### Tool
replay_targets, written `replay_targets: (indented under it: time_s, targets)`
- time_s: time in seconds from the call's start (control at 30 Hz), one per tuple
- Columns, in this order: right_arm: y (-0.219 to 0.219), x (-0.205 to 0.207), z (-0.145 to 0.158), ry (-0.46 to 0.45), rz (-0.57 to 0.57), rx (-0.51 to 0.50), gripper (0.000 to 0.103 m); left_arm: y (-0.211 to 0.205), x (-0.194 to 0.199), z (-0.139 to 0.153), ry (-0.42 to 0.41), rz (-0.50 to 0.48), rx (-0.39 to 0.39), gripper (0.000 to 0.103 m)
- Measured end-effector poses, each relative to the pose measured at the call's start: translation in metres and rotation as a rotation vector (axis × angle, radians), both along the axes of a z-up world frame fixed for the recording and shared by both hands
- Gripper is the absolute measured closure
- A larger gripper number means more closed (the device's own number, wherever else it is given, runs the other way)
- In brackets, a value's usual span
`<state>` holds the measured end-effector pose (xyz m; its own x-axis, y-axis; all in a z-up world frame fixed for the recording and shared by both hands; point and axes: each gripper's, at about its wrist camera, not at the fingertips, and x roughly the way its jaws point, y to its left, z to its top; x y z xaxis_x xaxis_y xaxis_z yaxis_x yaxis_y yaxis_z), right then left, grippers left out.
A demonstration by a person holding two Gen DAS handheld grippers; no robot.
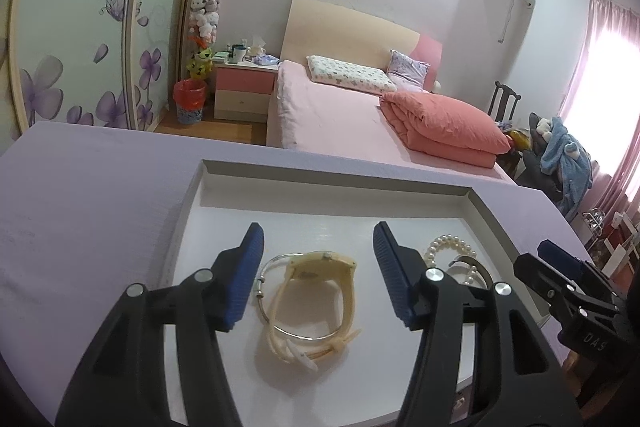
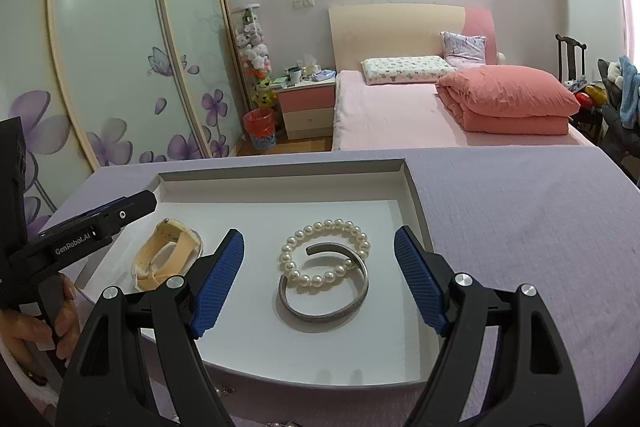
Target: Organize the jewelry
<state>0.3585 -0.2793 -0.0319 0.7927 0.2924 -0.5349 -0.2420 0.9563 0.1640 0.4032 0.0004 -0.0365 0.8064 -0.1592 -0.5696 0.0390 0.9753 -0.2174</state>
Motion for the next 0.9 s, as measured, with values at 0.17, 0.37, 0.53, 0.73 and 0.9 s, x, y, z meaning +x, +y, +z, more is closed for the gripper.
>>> replay_targets:
  time_s: [0.17, 0.37, 0.53, 0.73, 0.9]
  targets:
    - [0.004, -0.008, 0.004, -0.012, 0.001, -0.009, 0.025, 0.004, -0.011, 0.008, -0.008, 0.013, 0.003, 0.047]
    - [0.004, -0.038, 0.011, -0.010, 0.015, -0.016, 0.026, 0.014, -0.046, 0.023, -0.031, 0.019, 0.015, 0.047]
    - [0.003, -0.074, 0.011, 0.023, 0.026, -0.055, 0.026, 0.025, -0.099, 0.028, -0.035, 0.019, 0.034, 0.046]
    - [0.002, -0.126, -0.010, 0.126, 0.063, -0.096, 0.037, 0.038, -0.159, 0.019, 0.003, 0.028, 0.020, 0.040]
    - [0.004, -0.159, -0.033, 0.212, 0.077, -0.078, 0.048, 0.045, -0.193, 0.007, 0.037, 0.038, 0.003, 0.040]
